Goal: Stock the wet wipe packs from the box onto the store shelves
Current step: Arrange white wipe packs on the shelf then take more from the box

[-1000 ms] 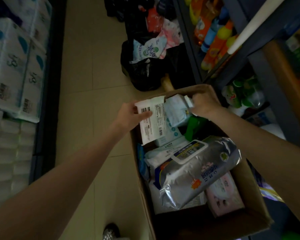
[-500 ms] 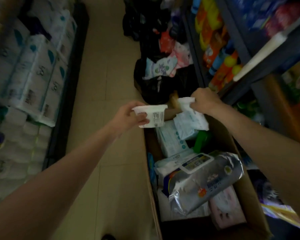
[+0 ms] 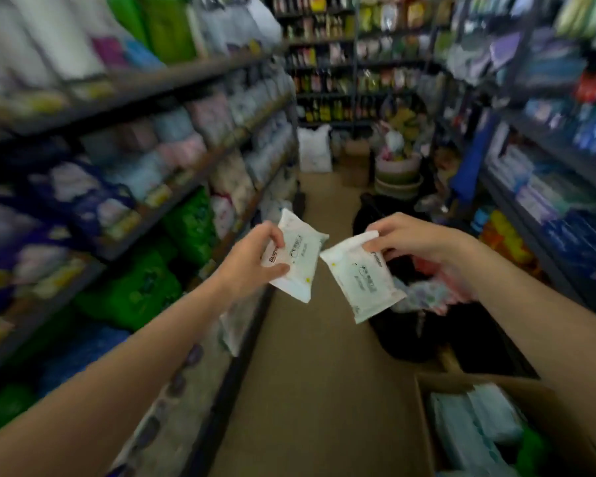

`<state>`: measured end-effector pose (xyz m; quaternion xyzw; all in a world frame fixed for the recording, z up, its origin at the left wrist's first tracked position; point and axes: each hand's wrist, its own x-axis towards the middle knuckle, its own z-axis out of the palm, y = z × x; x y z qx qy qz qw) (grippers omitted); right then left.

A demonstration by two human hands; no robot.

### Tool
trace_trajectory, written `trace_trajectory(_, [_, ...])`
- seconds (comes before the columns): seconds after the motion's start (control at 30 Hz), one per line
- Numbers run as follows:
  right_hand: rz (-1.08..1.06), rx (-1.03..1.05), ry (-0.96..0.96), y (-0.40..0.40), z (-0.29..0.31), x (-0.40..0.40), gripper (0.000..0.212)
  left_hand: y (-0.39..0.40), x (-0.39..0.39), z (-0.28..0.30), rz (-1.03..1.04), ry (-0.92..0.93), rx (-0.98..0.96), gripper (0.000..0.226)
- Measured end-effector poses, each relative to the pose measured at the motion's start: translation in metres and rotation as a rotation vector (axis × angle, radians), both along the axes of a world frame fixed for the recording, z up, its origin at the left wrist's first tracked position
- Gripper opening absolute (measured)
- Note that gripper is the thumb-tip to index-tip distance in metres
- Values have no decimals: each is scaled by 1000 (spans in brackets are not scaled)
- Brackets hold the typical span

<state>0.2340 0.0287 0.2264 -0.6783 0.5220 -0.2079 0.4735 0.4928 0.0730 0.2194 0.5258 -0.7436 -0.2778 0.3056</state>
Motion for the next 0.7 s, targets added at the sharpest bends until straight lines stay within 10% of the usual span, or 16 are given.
trace_trajectory(0.4, [467, -407, -200, 17, 216, 253, 15, 72, 215, 187, 277, 153, -401, 40])
trace_trajectory(0.7, [824, -394, -314, -16, 236, 398, 17, 47, 289, 246, 520, 104, -463, 41])
